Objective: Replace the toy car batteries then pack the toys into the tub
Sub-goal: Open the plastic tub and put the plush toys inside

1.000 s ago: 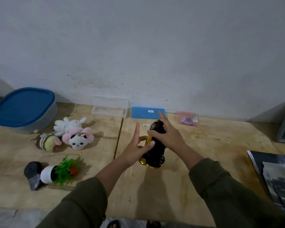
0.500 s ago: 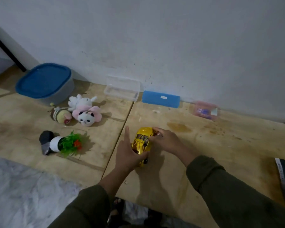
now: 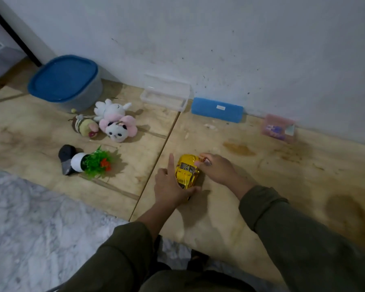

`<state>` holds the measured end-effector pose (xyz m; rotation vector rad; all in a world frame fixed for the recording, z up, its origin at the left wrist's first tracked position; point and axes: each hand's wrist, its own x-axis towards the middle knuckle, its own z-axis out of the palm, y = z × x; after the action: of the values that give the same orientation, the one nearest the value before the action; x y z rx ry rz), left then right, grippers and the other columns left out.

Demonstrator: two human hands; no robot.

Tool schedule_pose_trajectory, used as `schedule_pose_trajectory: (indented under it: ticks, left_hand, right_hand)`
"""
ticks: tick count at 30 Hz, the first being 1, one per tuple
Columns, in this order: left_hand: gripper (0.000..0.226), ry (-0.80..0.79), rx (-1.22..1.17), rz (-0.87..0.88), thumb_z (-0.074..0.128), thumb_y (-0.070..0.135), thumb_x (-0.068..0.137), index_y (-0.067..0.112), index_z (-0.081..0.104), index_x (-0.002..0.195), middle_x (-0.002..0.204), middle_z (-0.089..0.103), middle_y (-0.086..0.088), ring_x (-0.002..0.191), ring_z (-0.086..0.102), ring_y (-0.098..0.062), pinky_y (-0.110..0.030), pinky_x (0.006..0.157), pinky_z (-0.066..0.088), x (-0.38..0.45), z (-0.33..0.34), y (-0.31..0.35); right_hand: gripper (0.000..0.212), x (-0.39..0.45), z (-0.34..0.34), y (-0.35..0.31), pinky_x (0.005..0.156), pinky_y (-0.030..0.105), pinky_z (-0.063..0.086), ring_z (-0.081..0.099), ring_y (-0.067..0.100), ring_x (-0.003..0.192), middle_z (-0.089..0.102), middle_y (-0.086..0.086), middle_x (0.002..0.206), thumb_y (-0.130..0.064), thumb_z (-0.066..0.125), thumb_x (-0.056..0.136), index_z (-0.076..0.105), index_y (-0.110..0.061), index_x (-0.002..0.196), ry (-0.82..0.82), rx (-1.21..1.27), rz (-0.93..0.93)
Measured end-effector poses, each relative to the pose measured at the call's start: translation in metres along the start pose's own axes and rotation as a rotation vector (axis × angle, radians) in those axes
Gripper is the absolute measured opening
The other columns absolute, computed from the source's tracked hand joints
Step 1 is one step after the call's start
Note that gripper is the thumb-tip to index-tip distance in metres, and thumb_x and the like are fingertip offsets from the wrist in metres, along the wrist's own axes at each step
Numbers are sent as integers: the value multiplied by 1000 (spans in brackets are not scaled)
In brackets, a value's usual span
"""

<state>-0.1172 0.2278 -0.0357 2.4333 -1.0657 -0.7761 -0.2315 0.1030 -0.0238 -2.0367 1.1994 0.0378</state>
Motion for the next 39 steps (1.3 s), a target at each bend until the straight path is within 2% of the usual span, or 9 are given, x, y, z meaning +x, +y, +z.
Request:
schedule_pose_trajectory:
  ticks: [7,11,15,24,28,34,35,37,39]
  left_hand:
    - [127,13,-13,48,74,69,57,34,-4,150,143,29,-13,133,27,-31,-46,106,31,36,-43,1]
    - [126,97,121,102,78,60,60,32,-4,151,152,18,-16,142,10,-34,-50,112,23,93,-97,-4]
    - [122,142,227,235,80,55,63,36,-2,150,151,20,-9,139,17,-30,-49,110,25,163,-156,-7]
    - [111,-24,510,658,75,40,74,32,-5,150,157,4,1,144,3,-24,-47,117,17,317,-203,-18]
    - [101,-38,501,709,67,48,81,32,-5,150,157,3,1,144,4,-23,-44,116,16,347,-188,-31]
    - [108,31,469,783,73,44,77,34,-7,149,149,14,-6,137,15,-26,-37,110,24,362,-178,-35]
    - [108,35,472,787,73,42,78,35,-9,148,148,14,-6,137,15,-26,-36,110,23,363,-179,-35]
    - [103,4,472,767,69,44,80,34,-7,149,147,13,-6,136,15,-26,-37,111,21,362,-181,-34]
    - [96,-24,468,755,66,49,81,32,1,150,146,17,-7,134,17,-26,-37,111,21,360,-184,-33]
  right_hand:
    - [62,27,-29,-30,100,35,37,45,28,129,48,6,142,-54,39,93,30,-21,144,6,-45,10]
    - [65,62,-33,-60,103,46,37,41,32,128,43,12,142,-60,34,92,19,-27,146,111,-174,-39]
    - [62,109,-27,-103,102,50,33,34,34,126,36,16,138,-58,29,93,11,-32,147,186,-339,-120]
    - [53,237,13,-155,108,44,28,39,23,123,36,4,135,-57,24,94,16,-39,143,248,-528,-130]
    - [52,264,30,-154,107,44,31,39,25,122,38,7,134,-56,20,92,22,-37,141,212,-521,-124]
    - [45,263,33,-160,105,40,29,35,22,122,38,4,134,-53,28,95,33,-34,135,148,-487,-119]
    - [45,258,29,-164,104,41,33,38,22,121,41,4,133,-51,32,94,36,-33,135,187,-475,-131]
    - [45,250,24,-168,100,47,43,45,25,119,49,8,131,-47,40,92,45,-27,132,399,-515,-106]
    - [52,242,20,-170,102,51,39,43,29,126,48,12,137,-46,42,90,42,-25,137,525,-538,15]
